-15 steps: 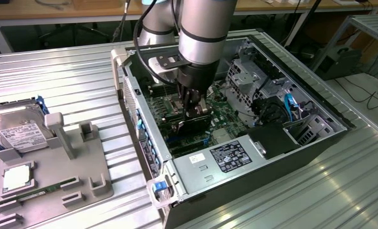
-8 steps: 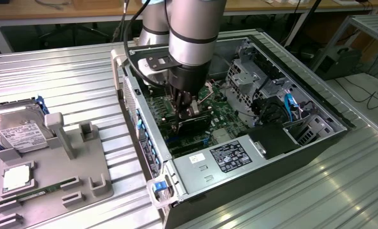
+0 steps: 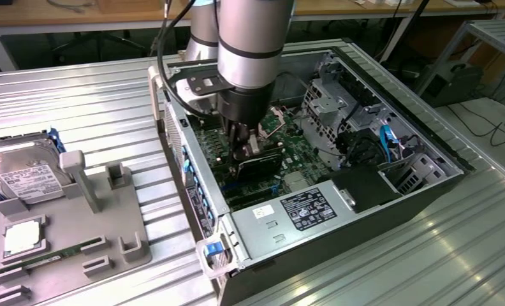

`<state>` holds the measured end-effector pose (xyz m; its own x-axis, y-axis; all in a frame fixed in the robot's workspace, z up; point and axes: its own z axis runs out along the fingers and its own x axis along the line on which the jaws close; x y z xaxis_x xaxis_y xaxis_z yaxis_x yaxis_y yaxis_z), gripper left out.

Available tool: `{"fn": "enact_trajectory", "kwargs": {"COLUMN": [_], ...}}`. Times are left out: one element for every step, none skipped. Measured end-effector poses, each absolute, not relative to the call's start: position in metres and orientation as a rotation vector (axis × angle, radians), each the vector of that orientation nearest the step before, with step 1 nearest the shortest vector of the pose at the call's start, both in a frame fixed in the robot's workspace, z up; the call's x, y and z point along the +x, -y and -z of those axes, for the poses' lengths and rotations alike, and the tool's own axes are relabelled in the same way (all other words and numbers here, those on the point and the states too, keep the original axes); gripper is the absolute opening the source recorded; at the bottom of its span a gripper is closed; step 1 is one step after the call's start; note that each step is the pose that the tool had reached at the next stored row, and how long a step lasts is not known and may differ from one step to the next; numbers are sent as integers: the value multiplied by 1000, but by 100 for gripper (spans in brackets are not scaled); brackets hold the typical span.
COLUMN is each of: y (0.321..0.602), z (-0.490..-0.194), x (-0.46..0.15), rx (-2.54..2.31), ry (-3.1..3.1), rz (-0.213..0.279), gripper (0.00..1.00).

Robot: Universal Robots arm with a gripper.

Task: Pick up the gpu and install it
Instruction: 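Press down on the gpu until it lock into place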

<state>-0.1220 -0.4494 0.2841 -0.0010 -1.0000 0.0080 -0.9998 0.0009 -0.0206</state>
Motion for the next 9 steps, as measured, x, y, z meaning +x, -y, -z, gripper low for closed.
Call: {"fn": "enact_trajectory", "kwargs": {"y": [449,449,449,449,449,449,449,449,449], "z": [-284,-285,-285,-286,-286,-287,-288,-289,-289], "x": [-123,-124,-125,-126,-126,-126,-126,-126,-126], "rx": [-2214,-2214,-2214,-2214,-2214,-2214,-2215,-2216,-2218], "ry": [-2216,-2216,-2216,-2216,-2216,-2216,-2217,-2218,-2220], "rz": [32,32,32,32,32,31,30,27,23], "gripper": [11,11,11,11,11,11,11,11,11]}}
